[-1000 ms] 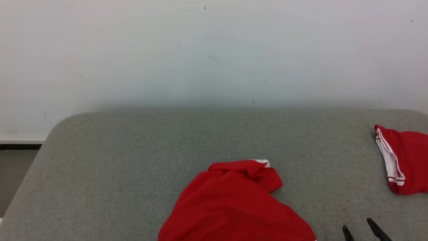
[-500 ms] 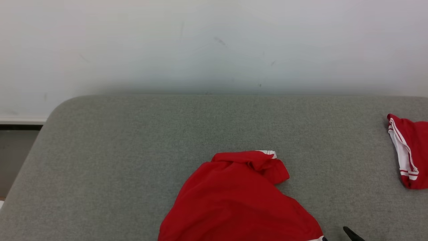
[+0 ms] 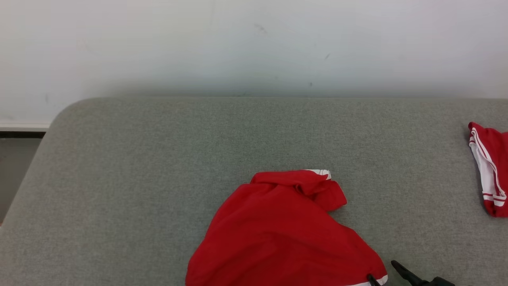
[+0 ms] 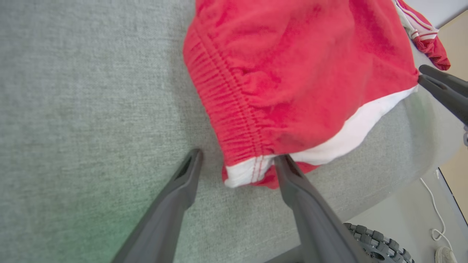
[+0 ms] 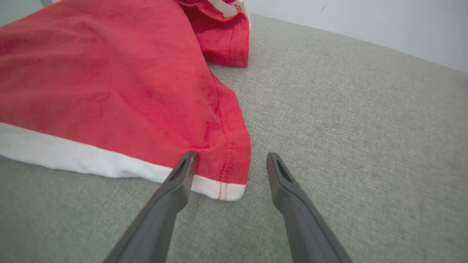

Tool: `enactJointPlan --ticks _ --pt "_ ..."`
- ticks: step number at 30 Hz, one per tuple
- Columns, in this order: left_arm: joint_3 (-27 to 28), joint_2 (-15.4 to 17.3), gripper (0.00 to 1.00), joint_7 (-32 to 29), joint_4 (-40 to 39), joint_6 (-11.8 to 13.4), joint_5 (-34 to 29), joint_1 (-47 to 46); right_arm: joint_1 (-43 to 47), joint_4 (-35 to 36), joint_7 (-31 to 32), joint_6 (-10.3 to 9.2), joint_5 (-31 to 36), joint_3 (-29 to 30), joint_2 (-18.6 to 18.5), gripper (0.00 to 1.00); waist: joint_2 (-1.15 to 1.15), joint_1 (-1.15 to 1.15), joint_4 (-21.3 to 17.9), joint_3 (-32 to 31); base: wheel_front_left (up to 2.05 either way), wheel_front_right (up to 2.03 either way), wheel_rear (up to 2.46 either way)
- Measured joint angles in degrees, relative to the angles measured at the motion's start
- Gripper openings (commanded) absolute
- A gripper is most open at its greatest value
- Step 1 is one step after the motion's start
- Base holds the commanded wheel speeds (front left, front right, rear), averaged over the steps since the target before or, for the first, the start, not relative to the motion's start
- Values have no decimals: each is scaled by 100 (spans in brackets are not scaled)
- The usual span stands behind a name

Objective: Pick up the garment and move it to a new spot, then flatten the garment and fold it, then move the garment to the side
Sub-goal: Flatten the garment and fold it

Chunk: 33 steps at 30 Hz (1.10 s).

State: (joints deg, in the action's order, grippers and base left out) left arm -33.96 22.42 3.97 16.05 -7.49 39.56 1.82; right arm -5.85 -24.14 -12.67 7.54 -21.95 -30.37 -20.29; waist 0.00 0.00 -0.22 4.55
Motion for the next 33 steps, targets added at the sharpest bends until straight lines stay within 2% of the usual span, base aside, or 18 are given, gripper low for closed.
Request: enactJointPlan --ticks 13,32,33 --pt "-389 102 100 143 5 0 88 -280 -302 -492 159 0 -345 -512 69 100 0 0 73 48 0 0 0" --pt "-589 197 100 102 -109 0 147 -421 -654 -624 456 0 -849 -979 -33 100 0 0 85 137 0 0 0" --pt "-613 197 96 71 -121 0 172 -433 -670 -624 474 0 -872 -1006 -40 100 0 0 85 151 0 0 0"
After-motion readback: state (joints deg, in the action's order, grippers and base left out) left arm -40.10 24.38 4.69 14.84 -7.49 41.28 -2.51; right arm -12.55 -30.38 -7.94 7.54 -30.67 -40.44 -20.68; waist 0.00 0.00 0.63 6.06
